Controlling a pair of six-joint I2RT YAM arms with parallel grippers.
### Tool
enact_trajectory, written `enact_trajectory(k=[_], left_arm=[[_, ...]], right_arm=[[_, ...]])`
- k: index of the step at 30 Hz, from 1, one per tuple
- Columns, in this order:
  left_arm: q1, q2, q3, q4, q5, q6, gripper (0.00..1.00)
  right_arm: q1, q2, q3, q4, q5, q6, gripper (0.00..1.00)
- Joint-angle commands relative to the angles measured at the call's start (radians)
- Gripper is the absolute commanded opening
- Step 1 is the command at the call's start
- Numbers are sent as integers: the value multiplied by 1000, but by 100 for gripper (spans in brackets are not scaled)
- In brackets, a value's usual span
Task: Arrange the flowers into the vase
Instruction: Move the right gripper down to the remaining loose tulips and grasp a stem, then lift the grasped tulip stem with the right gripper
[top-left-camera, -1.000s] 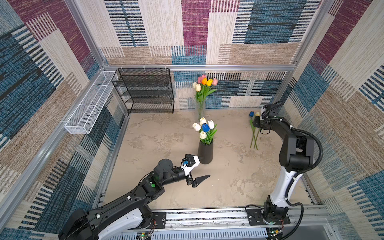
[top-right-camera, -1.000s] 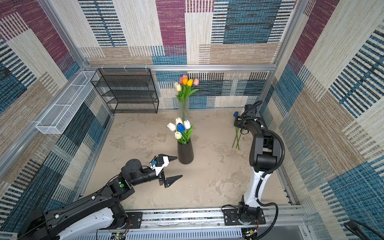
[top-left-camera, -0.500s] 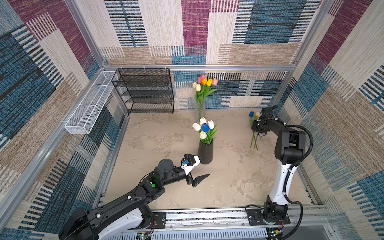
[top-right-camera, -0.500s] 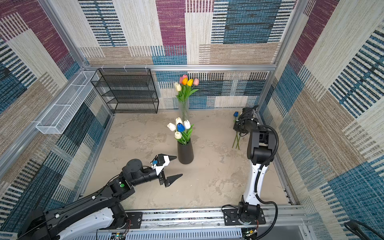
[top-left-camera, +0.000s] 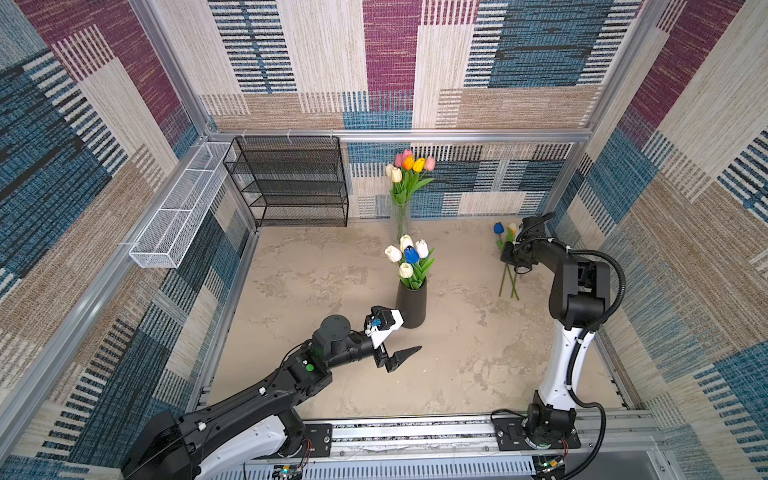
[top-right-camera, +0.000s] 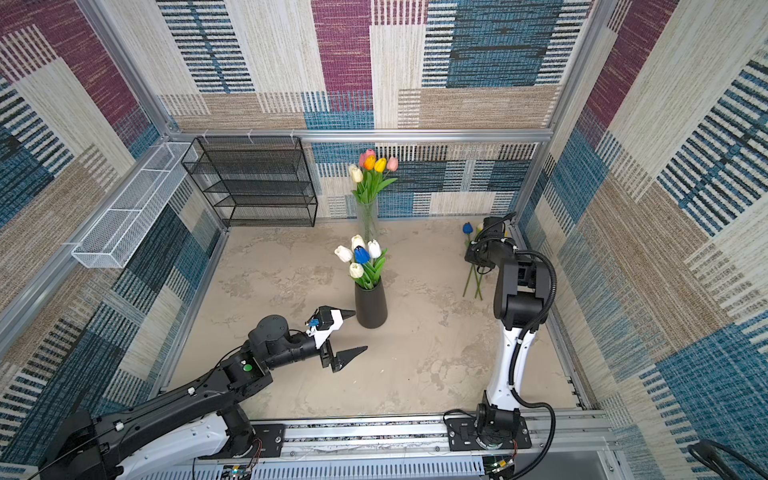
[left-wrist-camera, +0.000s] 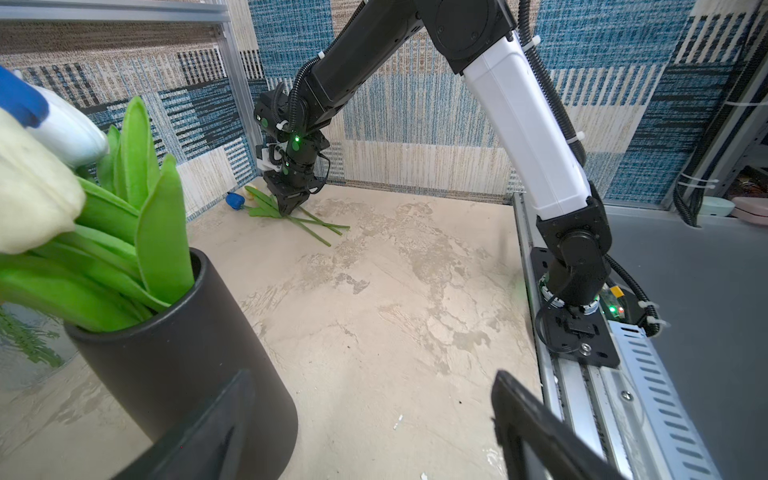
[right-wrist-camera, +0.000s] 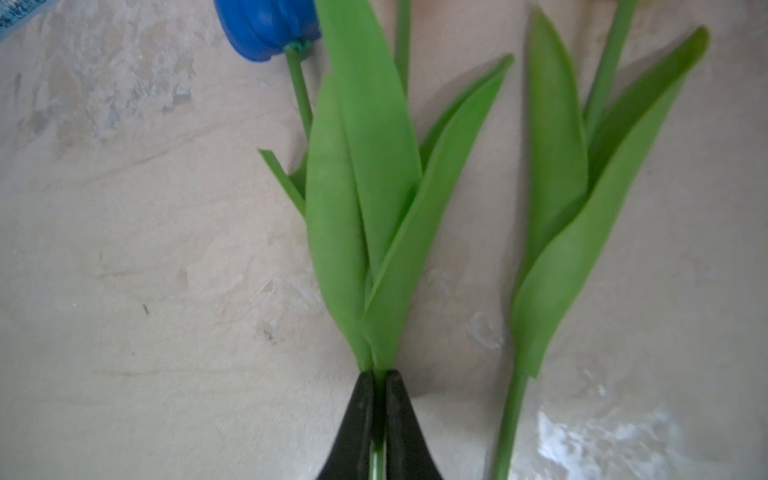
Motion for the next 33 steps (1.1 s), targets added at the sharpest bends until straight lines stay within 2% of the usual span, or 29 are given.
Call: enact_trajectory(k=[1, 8, 22, 29, 33], left_arm=[[0, 1, 5, 22, -13, 38, 92], [0, 14, 15, 24, -12, 47, 93], [0, 26, 32, 23, -6, 51, 93], [0, 41, 43, 24, -2, 56, 93], [0, 42, 43, 23, -5, 57, 93]], right_arm=[[0, -35, -11, 19, 11, 13, 8], [0, -103, -60, 34, 1, 20, 4], [2, -203, -169, 114, -82, 36, 6], [2, -191, -188, 141, -132, 44, 7], [2, -192, -200, 157, -140, 45, 0]])
